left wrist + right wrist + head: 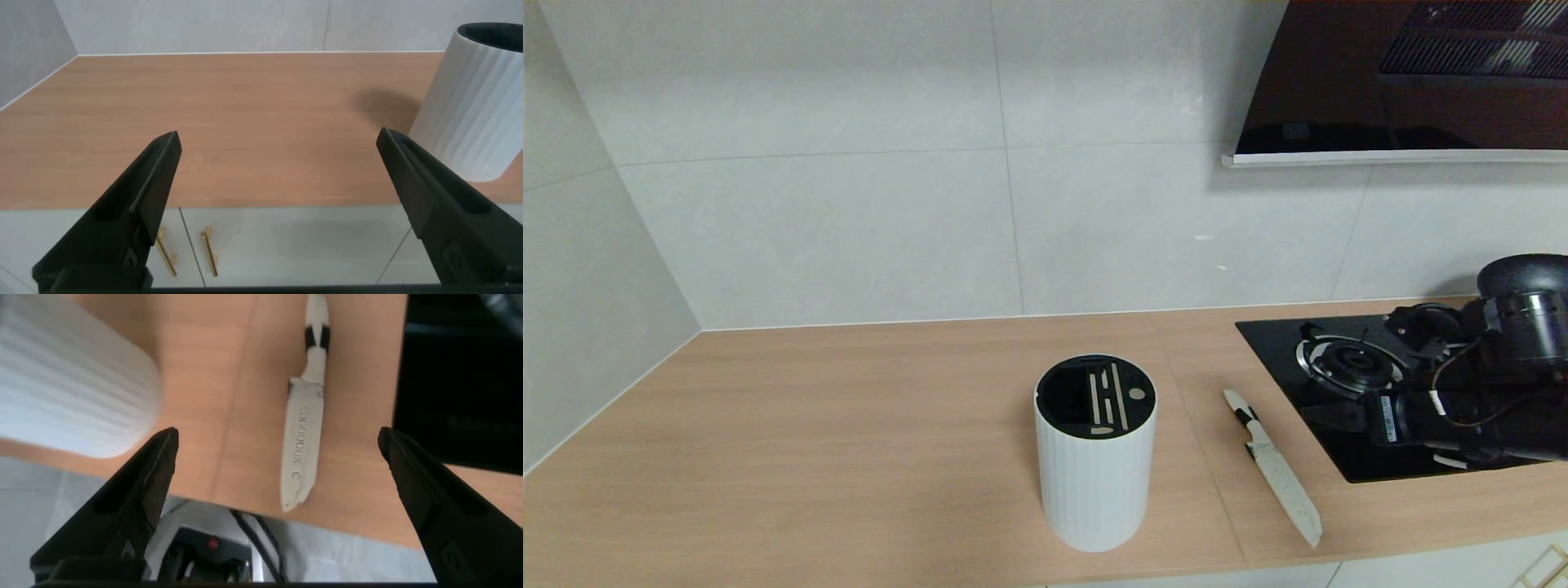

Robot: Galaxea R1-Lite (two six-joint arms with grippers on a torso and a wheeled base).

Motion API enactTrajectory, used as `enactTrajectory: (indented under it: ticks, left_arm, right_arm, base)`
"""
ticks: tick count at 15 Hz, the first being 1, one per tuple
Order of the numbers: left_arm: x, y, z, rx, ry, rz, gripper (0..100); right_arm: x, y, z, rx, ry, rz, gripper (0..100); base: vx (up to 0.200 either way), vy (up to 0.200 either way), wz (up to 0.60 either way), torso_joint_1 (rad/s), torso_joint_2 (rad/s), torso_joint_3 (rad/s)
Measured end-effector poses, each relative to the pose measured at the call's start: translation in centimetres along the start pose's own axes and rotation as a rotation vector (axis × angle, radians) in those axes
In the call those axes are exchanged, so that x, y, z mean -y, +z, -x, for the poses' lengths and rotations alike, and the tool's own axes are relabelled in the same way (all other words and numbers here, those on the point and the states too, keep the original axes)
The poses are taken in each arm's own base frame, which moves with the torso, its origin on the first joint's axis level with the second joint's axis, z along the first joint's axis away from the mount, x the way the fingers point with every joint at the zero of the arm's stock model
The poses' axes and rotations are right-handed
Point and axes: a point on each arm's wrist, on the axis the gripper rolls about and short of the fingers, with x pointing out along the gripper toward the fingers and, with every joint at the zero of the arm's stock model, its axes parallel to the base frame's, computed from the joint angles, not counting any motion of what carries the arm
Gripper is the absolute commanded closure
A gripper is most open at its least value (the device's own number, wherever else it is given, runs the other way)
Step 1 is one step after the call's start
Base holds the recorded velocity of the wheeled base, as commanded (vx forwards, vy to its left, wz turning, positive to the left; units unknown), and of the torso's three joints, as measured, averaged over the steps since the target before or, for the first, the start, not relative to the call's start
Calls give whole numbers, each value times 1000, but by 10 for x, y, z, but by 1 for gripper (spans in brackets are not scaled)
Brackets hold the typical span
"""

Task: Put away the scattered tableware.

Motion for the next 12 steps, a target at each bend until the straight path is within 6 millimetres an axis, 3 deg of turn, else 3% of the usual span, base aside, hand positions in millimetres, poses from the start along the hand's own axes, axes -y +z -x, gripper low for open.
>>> enactTrajectory:
  ticks: [3,6,12]
  left_arm:
    - [0,0,0,0,0,0,0]
    - [0,0,0,0,0,0,0]
    - [0,0,0,0,0,0,0]
  right_arm:
    - [8,-11,-32,-54,-31,-5,0]
    - [2,-25,-61,-105,-34,16,0]
    - [8,-46,-126,-2,-167,75,0]
  base:
    - [0,0,0,0,0,0]
    - [0,0,0,0,0,0]
    - [0,0,0,0,0,0]
